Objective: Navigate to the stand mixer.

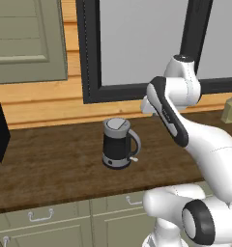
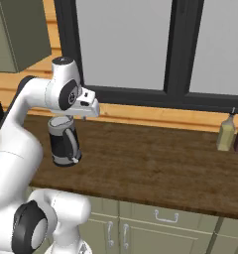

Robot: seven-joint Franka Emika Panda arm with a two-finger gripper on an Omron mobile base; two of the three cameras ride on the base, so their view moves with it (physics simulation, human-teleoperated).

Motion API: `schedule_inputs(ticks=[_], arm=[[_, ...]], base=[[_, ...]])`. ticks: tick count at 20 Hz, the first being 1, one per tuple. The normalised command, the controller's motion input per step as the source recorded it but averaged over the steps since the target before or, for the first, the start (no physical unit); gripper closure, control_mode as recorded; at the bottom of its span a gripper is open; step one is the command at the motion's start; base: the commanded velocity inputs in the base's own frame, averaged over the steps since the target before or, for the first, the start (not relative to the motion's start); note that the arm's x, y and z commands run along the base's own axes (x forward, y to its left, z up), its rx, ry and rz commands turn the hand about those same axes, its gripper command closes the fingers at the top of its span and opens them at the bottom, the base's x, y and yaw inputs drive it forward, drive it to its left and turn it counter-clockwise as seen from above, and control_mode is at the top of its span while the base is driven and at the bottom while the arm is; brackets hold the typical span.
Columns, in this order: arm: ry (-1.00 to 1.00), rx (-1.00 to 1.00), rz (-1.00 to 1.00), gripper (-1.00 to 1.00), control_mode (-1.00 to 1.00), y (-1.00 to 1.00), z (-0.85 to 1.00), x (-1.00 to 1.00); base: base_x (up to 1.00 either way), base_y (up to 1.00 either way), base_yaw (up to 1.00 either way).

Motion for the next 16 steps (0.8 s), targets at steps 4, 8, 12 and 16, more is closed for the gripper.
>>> schedule_inputs(ticks=[4, 8, 12, 16], arm=[[-0.01, 0.0, 0.0, -1.0, -1.0, 0.0, -0.02, -0.52], [-0.12, 0.0, 0.0, -1.0, -1.0, -0.01, -0.29, -0.93], [-0.26, -0.03, 0.0, -1.0, -1.0, 0.0, -0.62, -1.0], [-0.39, -0.07, 0.0, -1.0, -1.0, 0.0, -0.54, -1.0]], base=[[0.0, 0.0, 0.0], [0.0, 0.0, 0.0], [0.0, 0.0, 0.0], [0.0, 0.0, 0.0]])
